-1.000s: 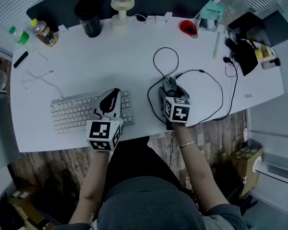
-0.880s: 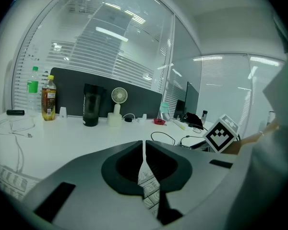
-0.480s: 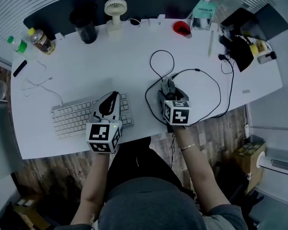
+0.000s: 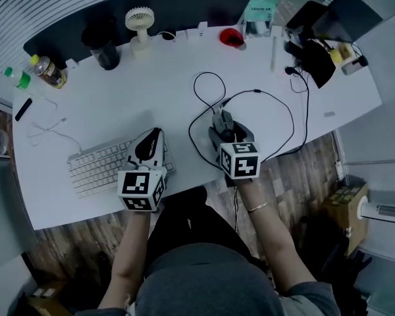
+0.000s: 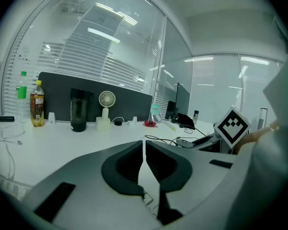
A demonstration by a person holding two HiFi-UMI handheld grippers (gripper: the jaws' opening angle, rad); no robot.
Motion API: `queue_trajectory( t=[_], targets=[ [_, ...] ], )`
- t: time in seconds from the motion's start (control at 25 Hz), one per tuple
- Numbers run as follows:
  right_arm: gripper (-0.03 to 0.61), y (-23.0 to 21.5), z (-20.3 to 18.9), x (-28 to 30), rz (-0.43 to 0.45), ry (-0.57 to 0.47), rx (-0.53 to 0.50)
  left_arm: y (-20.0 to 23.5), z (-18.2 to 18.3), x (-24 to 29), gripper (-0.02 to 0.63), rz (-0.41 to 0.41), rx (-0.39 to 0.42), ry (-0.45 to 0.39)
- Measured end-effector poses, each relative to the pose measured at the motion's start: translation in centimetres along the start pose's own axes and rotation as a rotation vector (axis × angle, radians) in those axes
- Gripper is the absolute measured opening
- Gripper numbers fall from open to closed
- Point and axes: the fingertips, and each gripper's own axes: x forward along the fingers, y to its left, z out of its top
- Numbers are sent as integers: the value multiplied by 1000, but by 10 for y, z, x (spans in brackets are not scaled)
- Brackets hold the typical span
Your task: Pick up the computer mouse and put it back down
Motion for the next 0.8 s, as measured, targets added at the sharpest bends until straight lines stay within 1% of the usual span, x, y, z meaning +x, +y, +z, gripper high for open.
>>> queue_trajectory(
  t=[0.28, 0.52, 0.8],
  targets=[
    [305, -14, 6, -29, -18, -36, 13, -25, 6, 5, 35, -48, 31, -8],
    [305, -36, 2, -50, -53, -45, 5, -50, 10, 15, 35, -96, 69, -6],
    [305, -65, -2, -72, -86, -51, 0, -82, 11, 26, 35, -157, 92, -8]
  ],
)
